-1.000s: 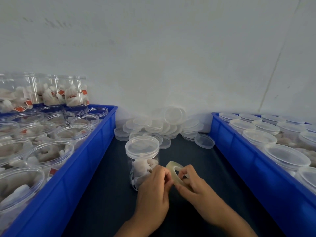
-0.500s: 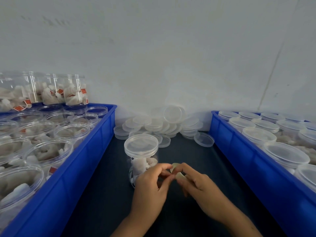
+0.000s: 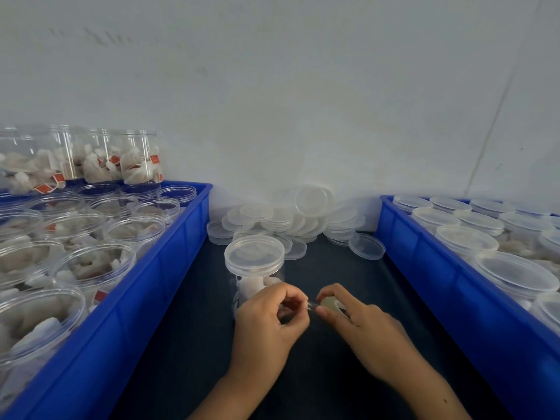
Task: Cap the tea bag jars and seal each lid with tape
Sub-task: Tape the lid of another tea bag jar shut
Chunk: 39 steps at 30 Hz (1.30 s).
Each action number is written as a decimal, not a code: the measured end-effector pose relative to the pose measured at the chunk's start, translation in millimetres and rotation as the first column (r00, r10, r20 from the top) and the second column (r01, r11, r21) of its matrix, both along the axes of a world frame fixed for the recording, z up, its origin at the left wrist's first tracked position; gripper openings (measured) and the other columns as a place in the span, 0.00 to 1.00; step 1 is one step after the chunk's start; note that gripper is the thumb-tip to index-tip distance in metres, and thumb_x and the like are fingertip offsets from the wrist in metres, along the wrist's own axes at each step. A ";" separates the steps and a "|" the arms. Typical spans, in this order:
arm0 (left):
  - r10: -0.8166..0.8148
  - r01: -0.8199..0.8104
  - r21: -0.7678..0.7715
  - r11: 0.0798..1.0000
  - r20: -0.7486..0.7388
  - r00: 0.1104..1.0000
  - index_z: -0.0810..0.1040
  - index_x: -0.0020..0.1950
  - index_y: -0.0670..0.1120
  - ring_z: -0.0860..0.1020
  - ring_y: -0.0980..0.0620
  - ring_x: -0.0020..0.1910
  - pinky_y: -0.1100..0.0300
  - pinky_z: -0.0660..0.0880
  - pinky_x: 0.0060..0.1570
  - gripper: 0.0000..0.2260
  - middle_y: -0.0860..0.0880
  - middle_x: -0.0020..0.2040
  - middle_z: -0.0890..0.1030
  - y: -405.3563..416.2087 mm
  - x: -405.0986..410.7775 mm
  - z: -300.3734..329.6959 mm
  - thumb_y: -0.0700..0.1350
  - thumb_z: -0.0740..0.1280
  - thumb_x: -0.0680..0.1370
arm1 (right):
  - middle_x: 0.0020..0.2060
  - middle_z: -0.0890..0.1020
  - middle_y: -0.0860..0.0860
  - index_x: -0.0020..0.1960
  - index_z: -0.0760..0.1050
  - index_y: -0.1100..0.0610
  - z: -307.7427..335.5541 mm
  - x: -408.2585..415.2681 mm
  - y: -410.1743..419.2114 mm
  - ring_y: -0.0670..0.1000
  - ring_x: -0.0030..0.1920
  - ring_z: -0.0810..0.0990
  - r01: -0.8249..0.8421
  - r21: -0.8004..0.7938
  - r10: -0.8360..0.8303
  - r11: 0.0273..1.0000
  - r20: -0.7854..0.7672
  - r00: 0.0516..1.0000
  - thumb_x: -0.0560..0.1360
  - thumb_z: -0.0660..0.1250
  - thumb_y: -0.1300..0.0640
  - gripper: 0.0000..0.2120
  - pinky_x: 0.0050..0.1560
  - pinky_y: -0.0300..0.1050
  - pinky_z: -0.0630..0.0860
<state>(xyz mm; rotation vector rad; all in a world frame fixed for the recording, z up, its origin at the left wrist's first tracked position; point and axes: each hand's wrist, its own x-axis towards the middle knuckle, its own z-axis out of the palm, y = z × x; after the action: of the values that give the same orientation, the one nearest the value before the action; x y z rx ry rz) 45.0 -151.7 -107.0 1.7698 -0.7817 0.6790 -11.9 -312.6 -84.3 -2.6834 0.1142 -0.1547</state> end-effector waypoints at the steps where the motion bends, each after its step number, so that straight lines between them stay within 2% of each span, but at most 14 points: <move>1: 0.004 -0.004 0.006 1.000 0.012 1.000 0.82 0.39 0.44 0.80 0.60 0.35 0.72 0.75 0.36 0.09 0.56 0.36 0.81 0.5 0.6 0.6 0.32 0.76 0.67 | 0.37 0.75 0.44 0.55 0.60 0.33 0.1 -0.4 -1.2 0.43 0.37 0.75 0.011 -0.017 -0.011 1.000 -0.018 1.000 0.76 0.47 0.32 0.11 0.40 0.43 0.74; 3: 0.006 -0.008 0.036 0.999 0.057 0.998 0.81 0.39 0.44 0.79 0.61 0.34 0.73 0.75 0.34 0.10 0.56 0.37 0.81 1.3 0.6 0.8 0.31 0.77 0.66 | 0.37 0.76 0.46 0.56 0.61 0.33 0.1 -1.2 -2.7 0.43 0.37 0.76 0.005 0.012 -0.004 1.000 -0.041 0.999 0.78 0.50 0.35 0.08 0.41 0.46 0.77; 5: 0.019 -0.028 0.073 0.997 0.116 0.993 0.81 0.39 0.43 0.79 0.60 0.34 0.70 0.76 0.33 0.11 0.54 0.37 0.81 2.7 1.4 0.7 0.31 0.77 0.65 | 0.37 0.79 0.49 0.54 0.66 0.34 1.0 -1.0 -2.3 0.44 0.33 0.78 -0.035 0.154 0.037 0.987 -0.013 0.999 0.80 0.55 0.43 0.04 0.41 0.49 0.80; 8: 0.053 -0.068 0.077 0.995 0.179 0.982 0.81 0.40 0.43 0.79 0.59 0.33 0.68 0.77 0.32 0.11 0.53 0.38 0.81 6.3 4.0 0.5 0.31 0.78 0.65 | 0.38 0.82 0.47 0.47 0.71 0.38 5.3 -0.8 -1.3 0.48 0.32 0.80 -0.058 0.297 0.064 0.953 -0.013 0.998 0.80 0.58 0.48 0.06 0.41 0.52 0.81; 13: 0.058 -0.088 0.109 0.990 0.250 0.966 0.81 0.40 0.44 0.77 0.61 0.34 0.70 0.76 0.32 0.10 0.54 0.37 0.81 5.4 4.3 -2.2 0.33 0.79 0.65 | 0.36 0.82 0.45 0.45 0.71 0.38 1.5 3.0 -5.0 0.44 0.37 0.79 0.104 0.071 -0.104 0.992 -0.012 0.995 0.78 0.58 0.39 0.06 0.44 0.51 0.81; 16: 0.109 -0.186 0.161 0.969 0.398 0.911 0.82 0.41 0.47 0.78 0.61 0.36 0.66 0.76 0.32 0.04 0.55 0.38 0.81 8.7 7.3 -0.6 0.40 0.76 0.70 | 0.38 0.81 0.44 0.41 0.75 0.42 -2.2 3.6 -3.4 0.43 0.39 0.79 0.092 0.183 -0.109 0.979 0.088 0.990 0.78 0.61 0.44 0.09 0.47 0.48 0.80; 17: 0.122 -0.223 0.164 0.961 0.472 0.873 0.82 0.42 0.47 0.79 0.60 0.38 0.65 0.77 0.35 0.01 0.55 0.40 0.82 11.2 9.2 0.9 0.43 0.73 0.73 | 0.38 0.81 0.43 0.39 0.76 0.43 -3.6 3.1 -1.4 0.43 0.39 0.78 0.078 0.234 -0.111 0.969 0.134 0.985 0.78 0.62 0.46 0.10 0.46 0.47 0.79; 20: 0.233 -0.331 0.091 0.939 0.541 0.808 0.78 0.57 0.46 0.77 0.54 0.55 0.64 0.73 0.55 0.15 0.49 0.54 0.80 16.8 17.3 6.5 0.55 0.68 0.77 | 0.35 0.78 0.45 0.39 0.76 0.44 -5.7 2.6 3.6 0.45 0.34 0.74 0.064 0.270 -0.137 0.961 0.262 0.955 0.77 0.63 0.47 0.09 0.36 0.43 0.73; 23: 0.324 -0.329 -0.032 0.944 0.289 0.901 0.67 0.68 0.46 0.66 0.52 0.68 0.63 0.61 0.68 0.32 0.46 0.68 0.69 23.2 24.0 8.6 0.65 0.67 0.72 | 0.40 0.76 0.36 0.38 0.74 0.44 -3.1 0.4 7.4 0.42 0.35 0.73 0.044 0.164 -0.105 0.985 0.380 0.919 0.77 0.62 0.48 0.09 0.32 0.37 0.68; 26: 0.164 -0.169 -0.163 0.972 -0.044 0.985 0.57 0.72 0.56 0.62 0.52 0.73 0.64 0.58 0.70 0.41 0.48 0.73 0.62 30.7 34.3 -0.1 0.65 0.73 0.65 | 0.36 0.76 0.40 0.37 0.73 0.46 2.7 -2.8 8.8 0.42 0.38 0.74 0.041 0.105 -0.085 0.994 0.459 0.885 0.77 0.62 0.49 0.09 0.33 0.39 0.71; 29: -0.088 0.020 -0.242 0.970 -0.271 0.959 0.53 0.70 0.61 0.65 0.60 0.71 0.74 0.63 0.65 0.48 0.59 0.70 0.63 31.6 42.1 -6.1 0.59 0.79 0.58 | 0.34 0.75 0.43 0.39 0.74 0.47 7.6 -5.0 11.5 0.44 0.37 0.74 0.023 0.040 -0.040 0.999 0.494 0.868 0.76 0.59 0.47 0.10 0.35 0.43 0.75; 33: -0.117 0.067 -0.190 0.980 -0.268 0.956 0.56 0.69 0.67 0.74 0.62 0.62 0.65 0.72 0.60 0.44 0.60 0.64 0.72 29.3 41.6 -10.1 0.55 0.80 0.62 | 0.32 0.73 0.44 0.37 0.71 0.45 18.9 -7.0 19.8 0.45 0.36 0.73 -0.001 -0.005 0.004 1.000 0.501 0.865 0.74 0.52 0.39 0.15 0.31 0.40 0.71; 35: -0.169 0.111 -0.213 0.971 -0.277 0.946 0.58 0.69 0.69 0.79 0.60 0.57 0.66 0.76 0.55 0.40 0.59 0.61 0.76 30.7 39.1 -6.9 0.56 0.75 0.63 | 0.30 0.72 0.44 0.34 0.67 0.43 23.5 -7.3 24.8 0.45 0.35 0.73 0.017 -0.033 0.001 0.999 0.483 0.875 0.73 0.49 0.37 0.16 0.30 0.37 0.69; 39: -0.267 0.212 -0.194 0.958 -0.326 0.907 0.63 0.68 0.70 0.83 0.52 0.50 0.49 0.81 0.51 0.33 0.58 0.57 0.80 28.8 32.2 1.0 0.55 0.71 0.66 | 0.27 0.72 0.46 0.33 0.66 0.45 33.8 -3.8 32.1 0.44 0.30 0.72 0.090 0.001 -0.083 0.996 0.405 0.911 0.76 0.56 0.38 0.17 0.29 0.35 0.65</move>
<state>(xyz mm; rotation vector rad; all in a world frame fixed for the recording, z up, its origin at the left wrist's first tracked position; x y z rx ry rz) 77.2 -122.9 -106.0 1.5602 -0.6666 0.2411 -15.7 -280.4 -50.5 -2.6018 0.1014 -0.7374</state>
